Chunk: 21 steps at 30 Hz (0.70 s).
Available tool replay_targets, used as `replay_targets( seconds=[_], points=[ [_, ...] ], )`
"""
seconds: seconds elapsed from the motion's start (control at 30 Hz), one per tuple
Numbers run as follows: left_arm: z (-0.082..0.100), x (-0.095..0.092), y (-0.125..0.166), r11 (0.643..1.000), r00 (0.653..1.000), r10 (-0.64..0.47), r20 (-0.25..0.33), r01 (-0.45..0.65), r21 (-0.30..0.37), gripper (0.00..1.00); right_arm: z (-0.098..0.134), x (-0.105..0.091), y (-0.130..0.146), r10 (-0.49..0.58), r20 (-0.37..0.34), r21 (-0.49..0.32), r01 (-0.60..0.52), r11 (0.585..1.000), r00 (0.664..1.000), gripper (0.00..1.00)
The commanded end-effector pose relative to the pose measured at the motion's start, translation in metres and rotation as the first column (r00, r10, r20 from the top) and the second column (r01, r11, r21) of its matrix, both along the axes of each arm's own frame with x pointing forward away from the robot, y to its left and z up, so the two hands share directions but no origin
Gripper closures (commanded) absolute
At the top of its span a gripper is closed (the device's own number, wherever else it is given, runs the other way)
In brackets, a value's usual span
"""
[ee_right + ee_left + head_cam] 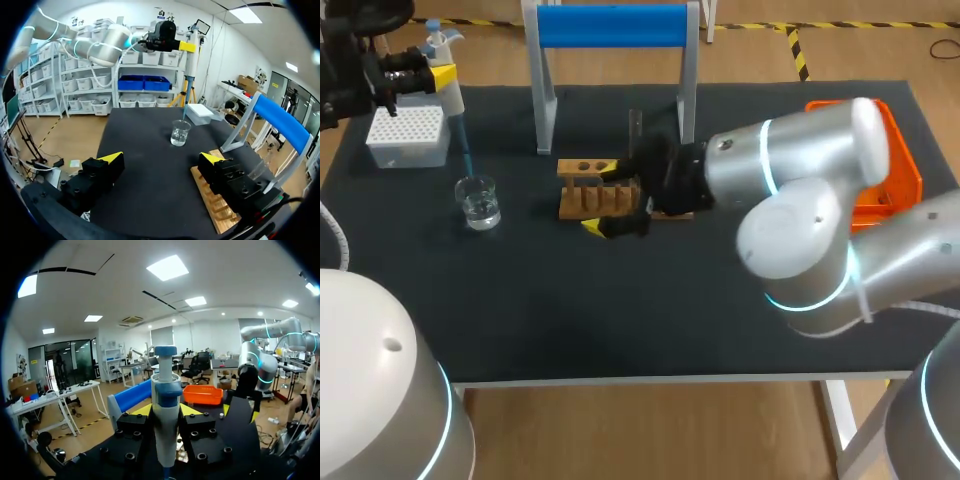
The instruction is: Invert the test tube, pick up the pipette, mount the tip to pipette, aspirate from beaker and dispense into the tube, eject the tip, return the pipette, and cap with the stopper.
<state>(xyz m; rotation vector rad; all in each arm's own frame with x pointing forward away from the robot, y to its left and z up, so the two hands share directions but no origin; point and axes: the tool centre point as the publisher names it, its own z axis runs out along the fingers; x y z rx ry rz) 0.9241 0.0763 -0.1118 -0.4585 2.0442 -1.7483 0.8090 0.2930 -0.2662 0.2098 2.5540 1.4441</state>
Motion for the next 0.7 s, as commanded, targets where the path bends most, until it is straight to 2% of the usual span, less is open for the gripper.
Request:
replay_targets(
  seconds=[0.03,0.2,0.47,0.7],
  points=[
    [-0.001,0.000,0.000,1.000,1.000,0.002,0.003,-0.002,-0.002,1.00,-0.041,0.019,0.065,-0.040,0.018,-0.029,0.040,0.999,0.999,0.00],
    [-0.001,0.000,0.000,1.000,1.000,0.002,0.003,-0.002,-0.002,1.00,-0.054,0.031,0.077,-0.059,0.012,-0.021,0.059,0.998,0.998,0.00],
    [-0.001,0.000,0.000,1.000,1.000,0.002,0.003,-0.002,-0.002,1.00,-0.062,0.036,0.090,-0.073,0.010,0.018,0.073,0.997,0.997,0.00],
    [-0.001,0.000,0.000,1.000,1.000,0.002,0.003,-0.002,-0.002,1.00,-0.073,0.038,0.094,-0.103,-0.042,0.035,0.104,0.994,0.994,0.00]
  ],
)
